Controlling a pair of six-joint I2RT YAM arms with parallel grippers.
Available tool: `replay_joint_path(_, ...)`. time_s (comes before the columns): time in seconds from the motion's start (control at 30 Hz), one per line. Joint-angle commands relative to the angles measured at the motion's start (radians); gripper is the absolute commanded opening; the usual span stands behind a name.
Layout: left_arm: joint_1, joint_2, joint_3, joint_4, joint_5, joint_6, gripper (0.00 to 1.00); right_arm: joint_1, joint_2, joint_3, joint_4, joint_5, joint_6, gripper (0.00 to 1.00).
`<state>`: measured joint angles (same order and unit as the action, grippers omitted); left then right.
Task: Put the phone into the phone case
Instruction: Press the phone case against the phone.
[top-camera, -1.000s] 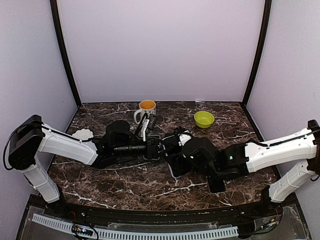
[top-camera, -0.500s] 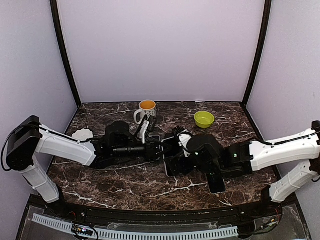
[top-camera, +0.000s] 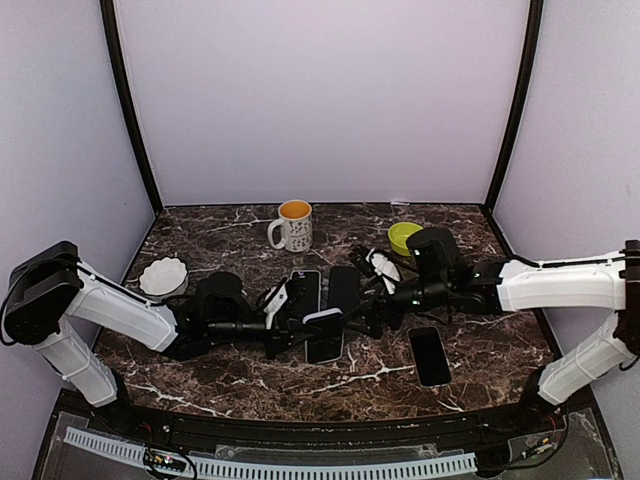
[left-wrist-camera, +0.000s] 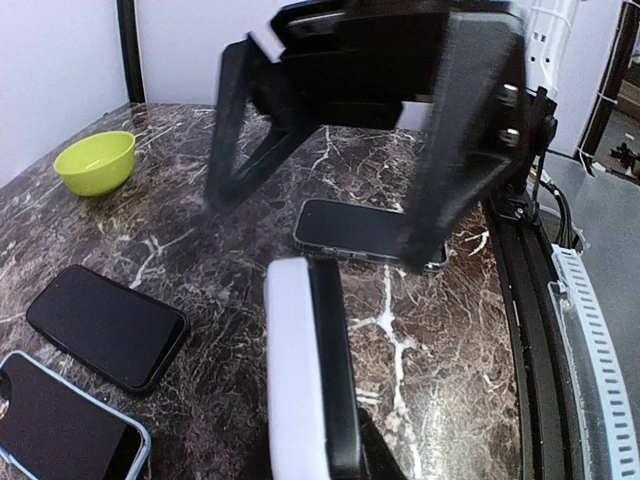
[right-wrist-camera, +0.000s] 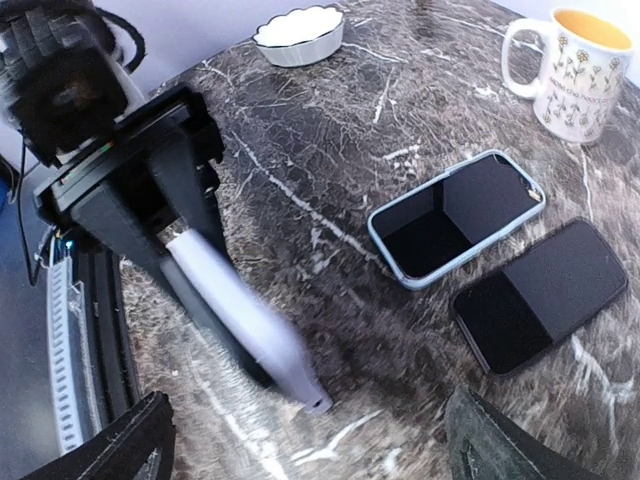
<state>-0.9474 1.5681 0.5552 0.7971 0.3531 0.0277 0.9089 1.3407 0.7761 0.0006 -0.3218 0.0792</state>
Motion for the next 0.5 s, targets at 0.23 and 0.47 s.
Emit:
replay_joint_path(0.23, 0.042, 0.021, -0.043, 0.055, 0.099, 0.161, 0.06, -0.017, 0.199, 0.150, 0.045, -0.276, -0.232, 0.71)
replay_joint_path(0.47, 0.082, 0.039, -0.020, 0.027, 0.213, 0.167, 0.07, 0.009, 0.230, 0.153, 0.070, -0.255, -0.296, 0.59)
